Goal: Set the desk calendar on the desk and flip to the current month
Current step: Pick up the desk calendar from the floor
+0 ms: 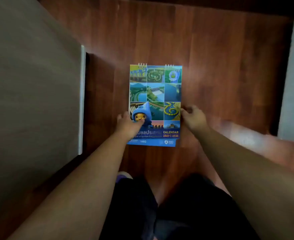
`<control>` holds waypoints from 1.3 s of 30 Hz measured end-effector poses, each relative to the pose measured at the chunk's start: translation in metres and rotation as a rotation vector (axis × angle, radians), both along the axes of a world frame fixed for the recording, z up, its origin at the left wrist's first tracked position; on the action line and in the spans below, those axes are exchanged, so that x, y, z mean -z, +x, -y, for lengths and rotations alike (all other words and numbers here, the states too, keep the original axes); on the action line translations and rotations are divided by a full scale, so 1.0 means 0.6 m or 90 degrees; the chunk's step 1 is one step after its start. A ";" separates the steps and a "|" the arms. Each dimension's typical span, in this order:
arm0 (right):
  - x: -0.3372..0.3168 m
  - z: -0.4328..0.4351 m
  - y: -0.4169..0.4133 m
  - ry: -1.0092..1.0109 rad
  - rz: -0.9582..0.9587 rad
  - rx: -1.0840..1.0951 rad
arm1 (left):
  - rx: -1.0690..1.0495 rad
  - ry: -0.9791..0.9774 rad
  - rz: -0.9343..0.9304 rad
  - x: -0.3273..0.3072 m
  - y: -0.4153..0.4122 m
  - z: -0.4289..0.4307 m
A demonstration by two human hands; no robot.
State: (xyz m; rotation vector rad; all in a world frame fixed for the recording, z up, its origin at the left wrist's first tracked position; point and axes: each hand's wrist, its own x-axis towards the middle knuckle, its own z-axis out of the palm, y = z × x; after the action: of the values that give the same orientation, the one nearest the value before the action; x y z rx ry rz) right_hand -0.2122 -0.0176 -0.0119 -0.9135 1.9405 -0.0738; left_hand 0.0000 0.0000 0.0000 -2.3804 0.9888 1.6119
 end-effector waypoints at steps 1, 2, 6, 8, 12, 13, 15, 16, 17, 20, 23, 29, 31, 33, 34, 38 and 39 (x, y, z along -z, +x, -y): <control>0.008 0.001 0.010 0.007 0.017 0.053 | -0.064 -0.002 -0.014 0.001 -0.004 0.003; 0.010 0.002 0.018 0.032 0.034 0.101 | -0.135 0.000 -0.026 0.007 -0.005 0.006; -0.010 -0.003 0.041 0.090 0.192 0.267 | -0.353 0.012 -0.090 -0.015 -0.018 0.003; -0.031 -0.002 0.041 0.091 0.247 0.298 | -0.356 -0.035 -0.074 -0.034 -0.022 0.000; -0.120 -0.015 0.050 0.057 0.273 0.298 | -0.307 -0.072 -0.056 -0.126 -0.020 -0.010; -0.148 -0.017 0.053 0.039 0.281 0.298 | -0.313 -0.064 -0.066 -0.155 -0.017 -0.010; -0.228 -0.020 0.061 0.017 0.310 0.308 | -0.318 -0.064 -0.086 -0.239 -0.006 -0.008; -0.274 -0.019 0.067 0.010 0.333 0.322 | -0.320 -0.072 -0.098 -0.287 0.001 -0.004; -0.324 -0.017 0.072 0.004 0.354 0.331 | -0.317 -0.085 -0.107 -0.338 0.008 0.000; -0.470 -0.006 0.078 -0.014 0.384 0.311 | -0.283 -0.146 -0.109 -0.481 0.024 0.016; -0.626 0.018 0.077 -0.021 0.391 0.247 | -0.278 -0.195 -0.131 -0.633 0.033 0.037; -0.977 0.096 0.073 -0.125 0.403 0.089 | -0.276 -0.371 -0.168 -0.992 0.051 0.061; -1.090 0.115 0.084 -0.198 0.403 0.019 | -0.271 -0.449 -0.147 -1.103 0.058 0.056; -1.186 0.131 0.100 -0.276 0.414 -0.046 | -0.269 -0.525 -0.130 -1.199 0.069 0.050; -1.233 0.137 0.111 -0.312 0.426 -0.085 | -0.269 -0.566 -0.118 -1.246 0.079 0.041; -1.376 0.128 0.182 -0.423 0.424 -0.277 | -0.264 -0.695 0.009 -1.391 0.143 -0.031; -1.406 0.119 0.214 -0.442 0.430 -0.319 | -0.279 -0.718 0.048 -1.423 0.164 -0.059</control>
State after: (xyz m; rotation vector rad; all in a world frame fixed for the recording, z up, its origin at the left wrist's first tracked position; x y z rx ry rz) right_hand -0.0837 -0.0890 0.8315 -1.5563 1.0121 -0.6977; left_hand 0.0986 0.0355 0.8538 -3.5261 1.7970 1.1485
